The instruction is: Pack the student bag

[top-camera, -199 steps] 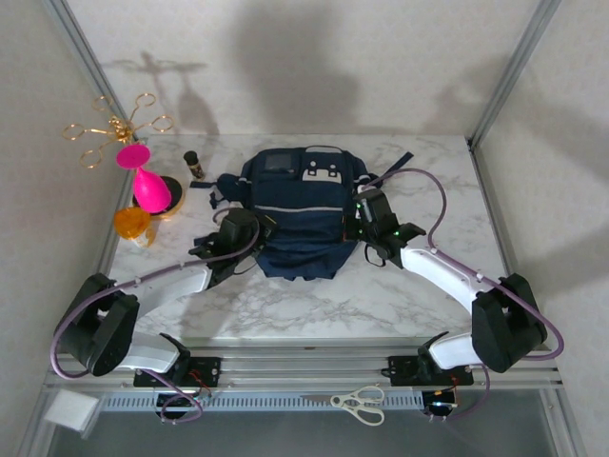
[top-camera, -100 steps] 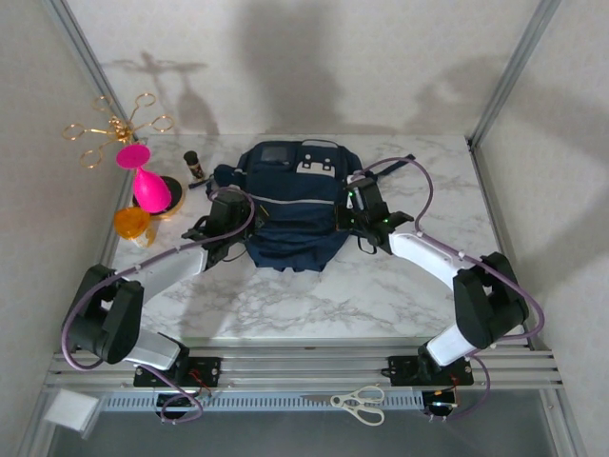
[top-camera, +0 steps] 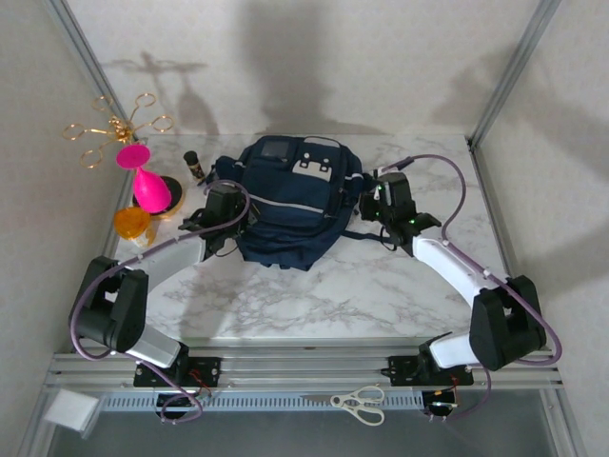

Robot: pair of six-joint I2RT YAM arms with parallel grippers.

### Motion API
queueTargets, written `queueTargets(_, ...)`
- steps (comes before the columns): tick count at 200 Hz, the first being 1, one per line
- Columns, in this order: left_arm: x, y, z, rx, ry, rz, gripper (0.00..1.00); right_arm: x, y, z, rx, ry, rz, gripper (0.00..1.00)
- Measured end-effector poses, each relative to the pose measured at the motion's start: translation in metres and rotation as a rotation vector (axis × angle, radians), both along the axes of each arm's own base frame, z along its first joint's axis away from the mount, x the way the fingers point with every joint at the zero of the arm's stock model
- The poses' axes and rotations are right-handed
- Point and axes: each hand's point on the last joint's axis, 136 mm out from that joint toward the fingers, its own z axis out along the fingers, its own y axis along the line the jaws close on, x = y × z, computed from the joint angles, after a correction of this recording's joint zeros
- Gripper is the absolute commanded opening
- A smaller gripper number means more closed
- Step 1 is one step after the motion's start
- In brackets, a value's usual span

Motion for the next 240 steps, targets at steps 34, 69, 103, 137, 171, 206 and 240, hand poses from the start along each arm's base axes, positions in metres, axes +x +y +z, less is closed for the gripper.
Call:
queueTargets(34,0.002,0.002,0.005,0.024,-0.010,-0.005,0.35,-0.003,-0.002,-0.005,-0.012,0.010,-0.006,0.31)
queueTargets(69,-0.001,0.004,0.012,0.033,-0.022,-0.013,0.48,-0.006,0.000,-0.004,-0.003,0.008,0.012,0.38)
queueTargets(103,-0.009,0.007,0.030,0.039,-0.052,-0.024,0.68,-0.008,0.005,0.000,0.019,0.003,0.040,0.48)
queueTargets(137,-0.030,0.029,0.053,0.105,-0.119,0.018,0.99,0.002,-0.028,0.005,-0.015,-0.046,-0.113,0.90)
queueTargets(171,-0.047,0.109,0.069,0.388,-0.226,0.280,1.00,0.008,-0.122,0.001,-0.089,-0.154,-0.422,0.99)
queueTargets(206,-0.078,0.188,0.030,0.696,-0.248,0.484,1.00,-0.006,-0.185,-0.037,-0.193,-0.218,-0.566,0.99)
queueTargets(240,-0.099,0.214,-0.010,0.788,-0.275,0.477,1.00,-0.017,-0.201,-0.080,-0.225,-0.243,-0.538,0.99)
